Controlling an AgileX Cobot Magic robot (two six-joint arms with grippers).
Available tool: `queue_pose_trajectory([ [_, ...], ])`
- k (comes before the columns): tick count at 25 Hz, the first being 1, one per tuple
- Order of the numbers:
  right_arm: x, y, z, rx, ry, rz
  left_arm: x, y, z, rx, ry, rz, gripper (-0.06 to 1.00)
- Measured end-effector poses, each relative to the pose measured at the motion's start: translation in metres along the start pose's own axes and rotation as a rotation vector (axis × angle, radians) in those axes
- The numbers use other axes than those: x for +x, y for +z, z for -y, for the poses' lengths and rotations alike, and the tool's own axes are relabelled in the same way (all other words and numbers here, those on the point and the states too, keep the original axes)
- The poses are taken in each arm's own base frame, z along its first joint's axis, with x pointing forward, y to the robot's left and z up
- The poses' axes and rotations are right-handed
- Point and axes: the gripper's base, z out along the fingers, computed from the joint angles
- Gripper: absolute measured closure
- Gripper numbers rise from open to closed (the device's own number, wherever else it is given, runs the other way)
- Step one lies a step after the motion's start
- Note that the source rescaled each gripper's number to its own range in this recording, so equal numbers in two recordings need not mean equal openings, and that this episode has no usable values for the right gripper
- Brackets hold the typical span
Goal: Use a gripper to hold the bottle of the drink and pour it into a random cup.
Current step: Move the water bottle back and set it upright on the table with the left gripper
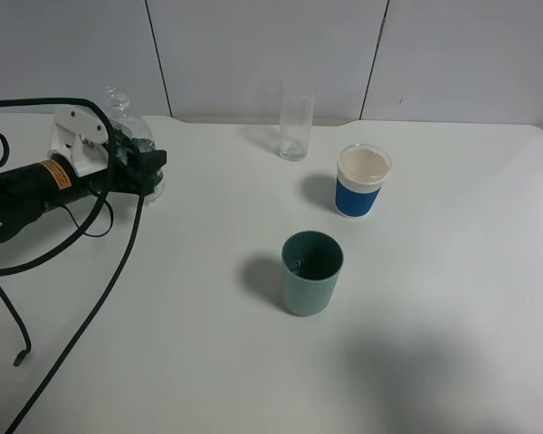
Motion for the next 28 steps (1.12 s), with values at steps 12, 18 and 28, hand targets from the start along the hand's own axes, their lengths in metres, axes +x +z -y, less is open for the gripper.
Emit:
queue_pose_trajectory([
  [12, 0.0, 0.0, 0.0, 0.0, 0.0, 0.0, 0.012, 0.002, 0.001, 0.009, 0.025, -0.016, 0.92],
  [18, 0.0, 0.0, 0.0, 0.0, 0.0, 0.0, 0.012, 0.002, 0.001, 0.009, 0.025, -0.016, 0.92],
  [28, 0.0, 0.0, 0.0, 0.0, 0.0, 0.0, 0.012, 0.002, 0.001, 0.01, 0.017, -0.014, 0.92],
])
